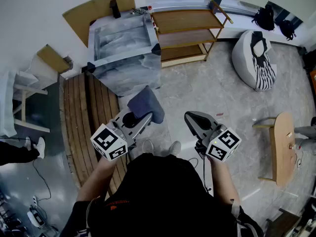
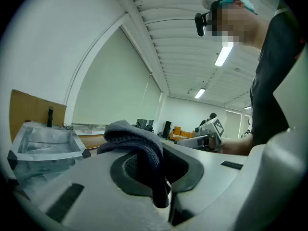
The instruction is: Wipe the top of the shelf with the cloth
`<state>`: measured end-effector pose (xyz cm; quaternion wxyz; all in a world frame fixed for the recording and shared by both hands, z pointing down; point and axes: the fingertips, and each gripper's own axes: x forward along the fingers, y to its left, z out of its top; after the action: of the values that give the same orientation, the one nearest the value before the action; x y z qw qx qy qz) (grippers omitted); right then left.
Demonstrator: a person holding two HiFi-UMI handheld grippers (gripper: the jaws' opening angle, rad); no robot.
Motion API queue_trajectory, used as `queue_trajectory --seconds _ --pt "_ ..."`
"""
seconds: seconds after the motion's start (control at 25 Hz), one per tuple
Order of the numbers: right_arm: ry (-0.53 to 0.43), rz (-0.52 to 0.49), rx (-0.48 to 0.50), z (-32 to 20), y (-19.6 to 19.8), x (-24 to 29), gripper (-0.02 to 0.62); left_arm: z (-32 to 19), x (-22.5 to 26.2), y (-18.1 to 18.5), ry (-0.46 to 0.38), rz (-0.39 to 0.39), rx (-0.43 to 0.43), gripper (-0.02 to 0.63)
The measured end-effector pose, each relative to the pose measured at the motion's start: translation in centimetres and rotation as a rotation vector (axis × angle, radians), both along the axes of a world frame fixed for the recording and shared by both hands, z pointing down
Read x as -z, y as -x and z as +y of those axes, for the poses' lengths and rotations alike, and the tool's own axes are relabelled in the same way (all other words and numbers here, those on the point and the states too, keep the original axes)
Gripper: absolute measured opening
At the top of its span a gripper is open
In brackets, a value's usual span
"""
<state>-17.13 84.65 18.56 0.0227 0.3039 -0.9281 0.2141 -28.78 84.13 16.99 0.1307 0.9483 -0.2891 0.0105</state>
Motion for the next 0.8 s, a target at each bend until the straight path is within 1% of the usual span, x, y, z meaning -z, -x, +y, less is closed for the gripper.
queue_trajectory --seconds 0.36,0.56,0.8 --pt "0.01 -0.001 0.019 -0.5 -2.2 -0.5 0.005 -0.4 -0.2 -2.3 -0.001 -0.006 0.002 0.049" --pt "0.049 -0.033 0.025 -0.9 -3.2 -0.9 0.006 -0.5 -0.7 -3.5 0.008 -0.015 0.005 0.049" --pt "0.049 -0.029 0.013 -0.7 -5.6 -1.2 0.006 -0.5 -0.8 -5.5 0.009 -0.024 0.009 0.049"
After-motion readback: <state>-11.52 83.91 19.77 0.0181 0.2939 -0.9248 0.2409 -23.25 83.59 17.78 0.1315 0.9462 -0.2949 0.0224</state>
